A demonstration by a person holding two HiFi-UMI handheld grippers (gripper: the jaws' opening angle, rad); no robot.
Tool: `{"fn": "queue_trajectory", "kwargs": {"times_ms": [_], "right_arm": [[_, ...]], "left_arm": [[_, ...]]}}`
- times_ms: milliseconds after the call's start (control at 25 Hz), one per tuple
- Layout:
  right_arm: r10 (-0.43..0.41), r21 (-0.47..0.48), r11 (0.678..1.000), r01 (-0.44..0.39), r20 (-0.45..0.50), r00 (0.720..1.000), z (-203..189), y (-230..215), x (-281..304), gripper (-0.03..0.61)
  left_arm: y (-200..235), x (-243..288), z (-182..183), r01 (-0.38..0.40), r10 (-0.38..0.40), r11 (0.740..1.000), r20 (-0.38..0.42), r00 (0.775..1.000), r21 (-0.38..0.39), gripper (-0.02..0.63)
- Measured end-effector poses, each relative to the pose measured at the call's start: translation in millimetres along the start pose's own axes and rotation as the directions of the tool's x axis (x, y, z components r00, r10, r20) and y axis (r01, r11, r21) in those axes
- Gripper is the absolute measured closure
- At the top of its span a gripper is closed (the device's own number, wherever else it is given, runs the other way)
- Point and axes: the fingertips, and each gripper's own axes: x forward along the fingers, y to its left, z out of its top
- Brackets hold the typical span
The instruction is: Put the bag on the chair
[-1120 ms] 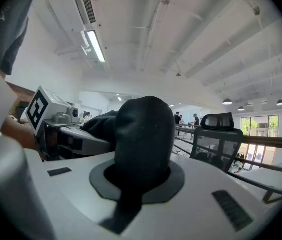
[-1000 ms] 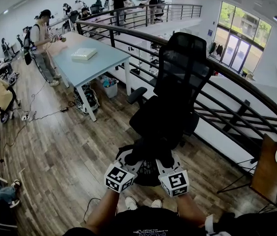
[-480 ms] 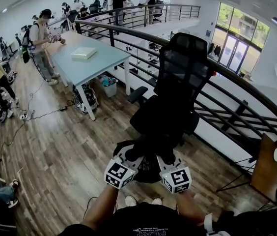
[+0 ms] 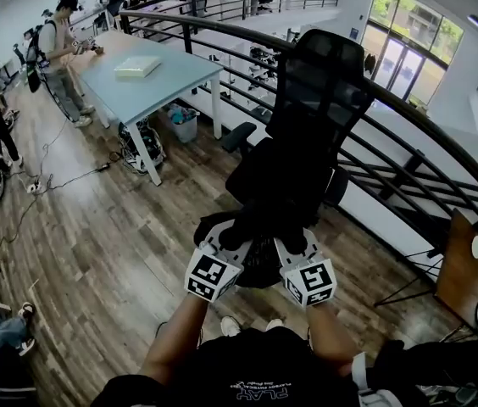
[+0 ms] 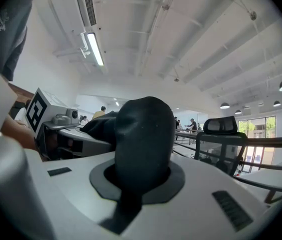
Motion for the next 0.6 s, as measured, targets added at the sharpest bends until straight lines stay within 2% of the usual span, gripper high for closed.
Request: {"fn": "queue_trajectory", "kwargs": {"times_ms": [160, 600], "right_arm": [[-0.011, -0.001, 1.000, 0.011, 0.000, 1.000, 0.8, 2.2, 14.5, 0.537], [-0.035, -0.004, 0.999, 0.035, -0.013, 0.999, 1.5, -20.0, 42.9, 0.537]], "left_arm": [[17.1, 0.6, -2.8, 0.004, -0.004, 1.000, 0.006, 1.000, 0.031, 0.555], [42.5, 27.8, 0.3, 0.039, -0.038, 0.999, -0.002, 0.999, 0.030, 0.555]]}}
